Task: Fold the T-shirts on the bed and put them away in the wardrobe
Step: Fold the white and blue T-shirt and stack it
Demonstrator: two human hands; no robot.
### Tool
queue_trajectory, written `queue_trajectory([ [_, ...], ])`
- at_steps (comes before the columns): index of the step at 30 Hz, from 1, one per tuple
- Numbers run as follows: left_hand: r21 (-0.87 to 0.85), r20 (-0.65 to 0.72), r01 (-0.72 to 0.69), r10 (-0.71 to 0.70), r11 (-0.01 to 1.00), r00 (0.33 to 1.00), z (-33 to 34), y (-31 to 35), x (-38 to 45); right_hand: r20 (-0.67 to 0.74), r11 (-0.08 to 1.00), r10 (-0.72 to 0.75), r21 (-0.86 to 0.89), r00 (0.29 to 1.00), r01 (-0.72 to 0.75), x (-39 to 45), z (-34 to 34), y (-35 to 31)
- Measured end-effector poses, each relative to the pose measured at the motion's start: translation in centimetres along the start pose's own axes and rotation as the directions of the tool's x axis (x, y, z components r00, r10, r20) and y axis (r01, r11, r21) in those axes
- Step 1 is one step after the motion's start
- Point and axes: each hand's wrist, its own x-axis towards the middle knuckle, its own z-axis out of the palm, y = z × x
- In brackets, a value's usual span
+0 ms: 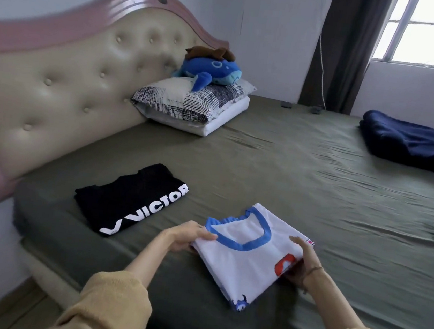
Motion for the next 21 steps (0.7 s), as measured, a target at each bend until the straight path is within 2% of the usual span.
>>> queue_trajectory([
  [2,-0.096,-0.176,0.016,-0.033,0.995,0.984,-2.7,-0.9,-0.3,-0.012,1.0,-0.008,0.002,1.0,0.008,0.7,1.3,0.2],
  [4,-0.272,-0.295,0.021,-0.104,0.962,0.95,-4.9,-2.1,-0.2,-0.02,0.998,0.01,-0.065,1.0,-0.012,1.2,2.6,0.3],
  [6,-0.404,-0.321,0.026,-0.168,0.914,0.932,-6.0,-2.9,-0.8,-0.043,0.985,0.005,-0.172,0.999,-0.013,1.7,4.2,-0.1],
  [8,-0.447,-0.309,0.049,-0.205,0.893,0.929,-6.3,-3.3,-1.1,-0.127,0.936,-0.084,-0.349,0.988,0.034,2.1,5.9,-0.6],
  [10,-0.386,-0.334,0.1,-0.239,0.917,0.912,-6.1,-3.4,-1.2,-0.19,0.74,-0.232,-0.671,0.954,0.046,2.3,7.0,-1.3],
  [11,-0.329,-0.351,0.124,-0.243,0.936,0.904,-5.7,-3.2,-1.3,-0.19,0.619,-0.285,-0.785,0.94,0.029,2.1,7.3,-1.6],
  [12,-0.276,-0.366,0.143,-0.241,0.951,0.899,-5.4,-3.2,-1.4,-0.18,0.543,-0.311,-0.84,0.933,0.018,2.3,7.7,-1.7],
  [17,-0.074,-0.394,0.276,-0.283,0.958,0.875,-3.9,-3.1,-0.9,-0.082,0.308,-0.331,-0.951,0.94,0.026,2.8,9.5,-1.7],
  [21,0.073,-0.426,0.377,-0.313,0.923,0.849,-3.3,-3.1,-0.1,0.016,0.24,-0.344,-0.965,0.939,0.105,3.9,10.7,-1.4],
])
